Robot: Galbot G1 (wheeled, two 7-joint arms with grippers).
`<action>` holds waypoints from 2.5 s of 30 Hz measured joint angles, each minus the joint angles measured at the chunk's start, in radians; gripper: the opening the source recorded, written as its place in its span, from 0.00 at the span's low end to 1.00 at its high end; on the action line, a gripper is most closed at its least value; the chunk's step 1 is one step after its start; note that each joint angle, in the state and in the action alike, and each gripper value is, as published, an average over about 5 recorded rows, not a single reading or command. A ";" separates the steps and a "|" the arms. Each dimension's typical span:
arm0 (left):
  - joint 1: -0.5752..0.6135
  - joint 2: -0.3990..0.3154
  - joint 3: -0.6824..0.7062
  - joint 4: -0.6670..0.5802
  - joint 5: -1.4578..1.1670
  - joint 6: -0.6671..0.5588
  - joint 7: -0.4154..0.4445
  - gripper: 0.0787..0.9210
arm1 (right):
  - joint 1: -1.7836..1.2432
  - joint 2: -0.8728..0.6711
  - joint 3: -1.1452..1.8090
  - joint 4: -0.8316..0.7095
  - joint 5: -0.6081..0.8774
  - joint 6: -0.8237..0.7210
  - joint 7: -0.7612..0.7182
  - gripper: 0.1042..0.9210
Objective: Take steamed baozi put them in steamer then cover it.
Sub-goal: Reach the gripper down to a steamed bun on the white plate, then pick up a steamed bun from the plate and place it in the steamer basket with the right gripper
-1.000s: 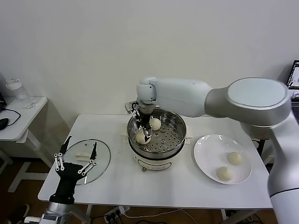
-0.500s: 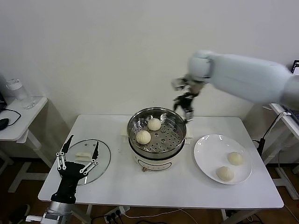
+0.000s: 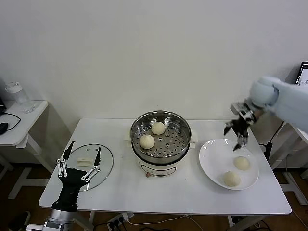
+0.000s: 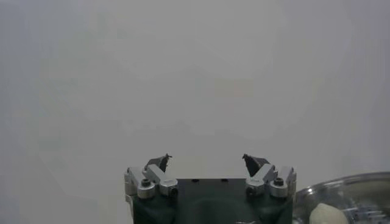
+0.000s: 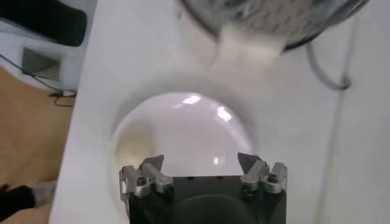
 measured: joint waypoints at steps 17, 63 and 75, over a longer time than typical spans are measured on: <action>0.013 -0.009 -0.005 -0.001 0.014 -0.001 -0.001 0.88 | -0.263 -0.026 0.129 -0.020 -0.082 0.006 0.027 0.88; 0.009 -0.001 0.002 -0.004 0.015 -0.008 -0.005 0.88 | 0.096 0.135 0.103 0.060 -0.105 0.209 -0.014 0.68; 0.006 -0.001 0.003 -0.002 0.014 -0.014 -0.006 0.88 | 0.174 0.323 0.082 0.180 -0.205 0.414 0.021 0.68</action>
